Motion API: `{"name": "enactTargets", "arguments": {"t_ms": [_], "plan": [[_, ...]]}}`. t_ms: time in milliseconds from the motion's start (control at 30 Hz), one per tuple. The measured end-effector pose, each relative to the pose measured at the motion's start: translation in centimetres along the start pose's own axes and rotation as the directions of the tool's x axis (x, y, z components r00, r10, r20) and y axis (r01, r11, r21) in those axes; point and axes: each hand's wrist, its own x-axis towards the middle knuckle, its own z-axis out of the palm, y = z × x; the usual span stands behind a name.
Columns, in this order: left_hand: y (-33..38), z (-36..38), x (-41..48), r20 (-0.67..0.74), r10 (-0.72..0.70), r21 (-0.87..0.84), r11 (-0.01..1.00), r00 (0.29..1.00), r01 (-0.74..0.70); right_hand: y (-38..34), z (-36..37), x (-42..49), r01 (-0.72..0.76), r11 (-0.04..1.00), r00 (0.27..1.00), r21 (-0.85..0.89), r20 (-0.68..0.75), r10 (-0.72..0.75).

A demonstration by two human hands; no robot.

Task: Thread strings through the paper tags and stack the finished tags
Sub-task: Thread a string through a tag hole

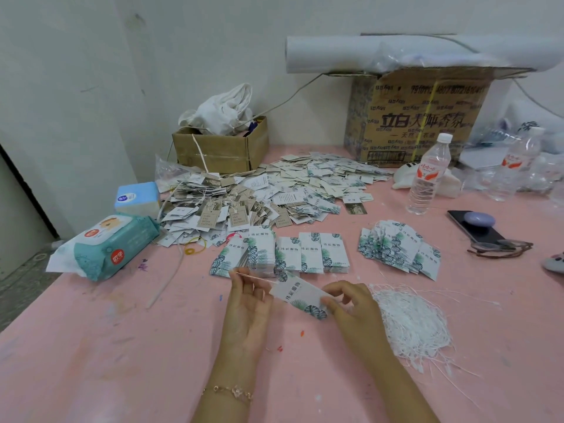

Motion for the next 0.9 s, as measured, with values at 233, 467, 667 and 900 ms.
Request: {"name": "enactTargets", "arguments": {"t_ms": [233, 467, 667, 900], "plan": [[-0.3, -0.5, -0.5, 0.02, -0.083, -0.003, 0.997, 0.996, 0.083, 0.1, -0.2, 0.3, -0.083, 0.964, 0.994, 0.252, -0.048, 0.098], [-1.1, -0.4, -0.8, 0.004, -0.155, 0.114, 0.982, 0.988, 0.154, 0.5, -1.3, 1.1, -0.168, 0.864, 0.946, 0.474, -0.17, 0.277], [-1.2, -0.4, -0.9, 0.012, -0.162, 0.173, 0.972, 0.987, 0.158, 1.7, -4.8, 4.5, -0.167, 0.75, 0.805, 0.64, -0.351, 0.479], [-1.4, -0.4, -0.5, 0.018, -0.163, 0.2, 0.967, 0.986, 0.156, 3.2, -8.4, 10.4, -0.209, 0.8, 0.71, 0.563, -0.475, 0.52]]}}
